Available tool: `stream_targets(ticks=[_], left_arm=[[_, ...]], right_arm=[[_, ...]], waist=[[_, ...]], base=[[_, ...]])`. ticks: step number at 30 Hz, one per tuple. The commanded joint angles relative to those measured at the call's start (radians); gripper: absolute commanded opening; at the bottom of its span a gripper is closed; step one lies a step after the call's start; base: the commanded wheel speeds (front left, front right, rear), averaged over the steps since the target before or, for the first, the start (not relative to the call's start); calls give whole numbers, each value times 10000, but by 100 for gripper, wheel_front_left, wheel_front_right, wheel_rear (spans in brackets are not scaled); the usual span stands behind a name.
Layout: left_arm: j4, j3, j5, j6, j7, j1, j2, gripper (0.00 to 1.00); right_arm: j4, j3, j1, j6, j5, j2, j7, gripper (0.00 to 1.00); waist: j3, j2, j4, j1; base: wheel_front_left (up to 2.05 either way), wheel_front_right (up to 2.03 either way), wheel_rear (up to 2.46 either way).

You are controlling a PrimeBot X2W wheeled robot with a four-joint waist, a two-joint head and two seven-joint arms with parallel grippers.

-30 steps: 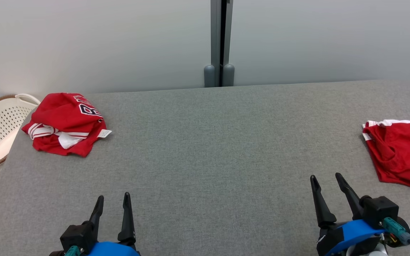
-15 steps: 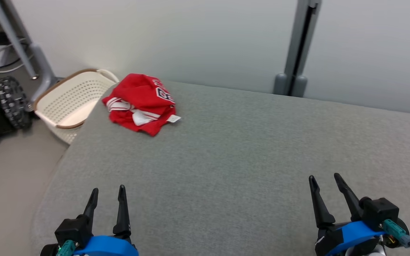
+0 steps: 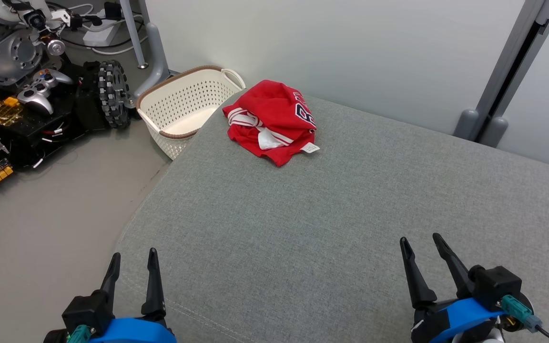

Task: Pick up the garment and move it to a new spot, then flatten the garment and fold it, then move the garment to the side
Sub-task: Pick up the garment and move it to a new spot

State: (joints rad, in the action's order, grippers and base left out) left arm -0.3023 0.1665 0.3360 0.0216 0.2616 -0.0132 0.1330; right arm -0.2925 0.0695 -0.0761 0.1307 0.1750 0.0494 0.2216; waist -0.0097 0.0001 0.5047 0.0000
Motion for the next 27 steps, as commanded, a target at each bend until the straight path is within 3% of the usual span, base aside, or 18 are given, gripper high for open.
stream_targets(ticks=[1,7,11,14,19,22,24,27], left_arm=[[132,-109,27,99,50,77,39,100],[347,-392,88,175,50,-9,180,100],[599,-720,122,62,13,-779,674,100],[666,-945,35,-137,-293,-1704,1393,100],[329,-1211,179,-532,-1443,-3897,2419,100],[-385,-1098,-169,-708,-2386,-5231,3326,100],[-1065,-1311,272,-726,-2983,-6164,3217,100],[-2100,-1463,457,-590,-3795,-7194,3492,100]], right_arm=[[22,64,-114,1,110,21,72,100],[166,116,-162,1,22,27,21,100],[485,5,-315,1,-312,30,-188,100],[967,-65,-524,3,-603,22,-378,100],[2034,-179,-876,1,-1195,22,-850,100],[2753,-135,-1095,3,-1489,22,-1171,100],[3235,-113,-1203,3,-1630,22,-1374,100],[3940,-97,-1342,1,-1789,24,-1584,100]], waist=[[37,-1,36,0],[193,-1,-268,0],[707,-1,-829,0],[1268,-1,-1414,0],[2305,-1,-2506,0],[2945,-1,-3160,0],[3400,-1,-3553,0],[4109,-1,-4085,0]], base=[[0,0,0],[0,0,0],[0,0,0],[0,0,0],[0,0,0],[0,0,0],[0,0,0],[0,0,0]])
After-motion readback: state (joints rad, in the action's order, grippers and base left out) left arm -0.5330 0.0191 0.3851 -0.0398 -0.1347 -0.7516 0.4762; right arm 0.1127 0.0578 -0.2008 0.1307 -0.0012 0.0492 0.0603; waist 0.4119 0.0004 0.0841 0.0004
